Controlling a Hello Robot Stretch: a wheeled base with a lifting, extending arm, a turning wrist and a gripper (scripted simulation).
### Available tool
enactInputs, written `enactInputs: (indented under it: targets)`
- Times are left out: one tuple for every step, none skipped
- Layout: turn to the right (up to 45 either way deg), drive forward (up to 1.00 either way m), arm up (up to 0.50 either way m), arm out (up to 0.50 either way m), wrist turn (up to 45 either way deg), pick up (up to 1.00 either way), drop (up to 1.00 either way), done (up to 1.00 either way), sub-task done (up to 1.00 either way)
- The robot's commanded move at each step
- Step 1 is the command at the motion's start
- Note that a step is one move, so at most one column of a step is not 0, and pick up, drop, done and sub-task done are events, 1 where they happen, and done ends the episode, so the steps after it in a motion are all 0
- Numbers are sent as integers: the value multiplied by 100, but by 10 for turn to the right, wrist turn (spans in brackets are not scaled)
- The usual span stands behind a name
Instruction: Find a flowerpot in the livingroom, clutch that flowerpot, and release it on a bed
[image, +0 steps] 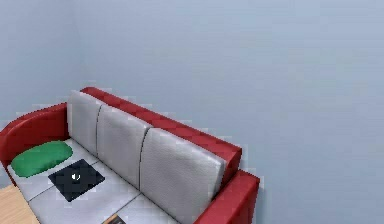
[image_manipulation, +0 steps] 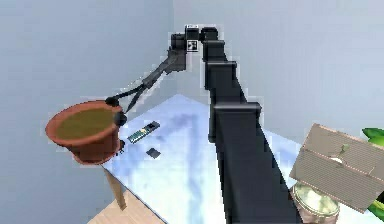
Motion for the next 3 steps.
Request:
enactInputs:
  targets:
    - [0, 0, 0, 0, -90, 0, 0, 0, 0]
    - [0, 0, 0, -46, 0, 0, 0, 0, 0]
    - [-450, 0, 0, 0, 0, 0, 0, 0, 0]
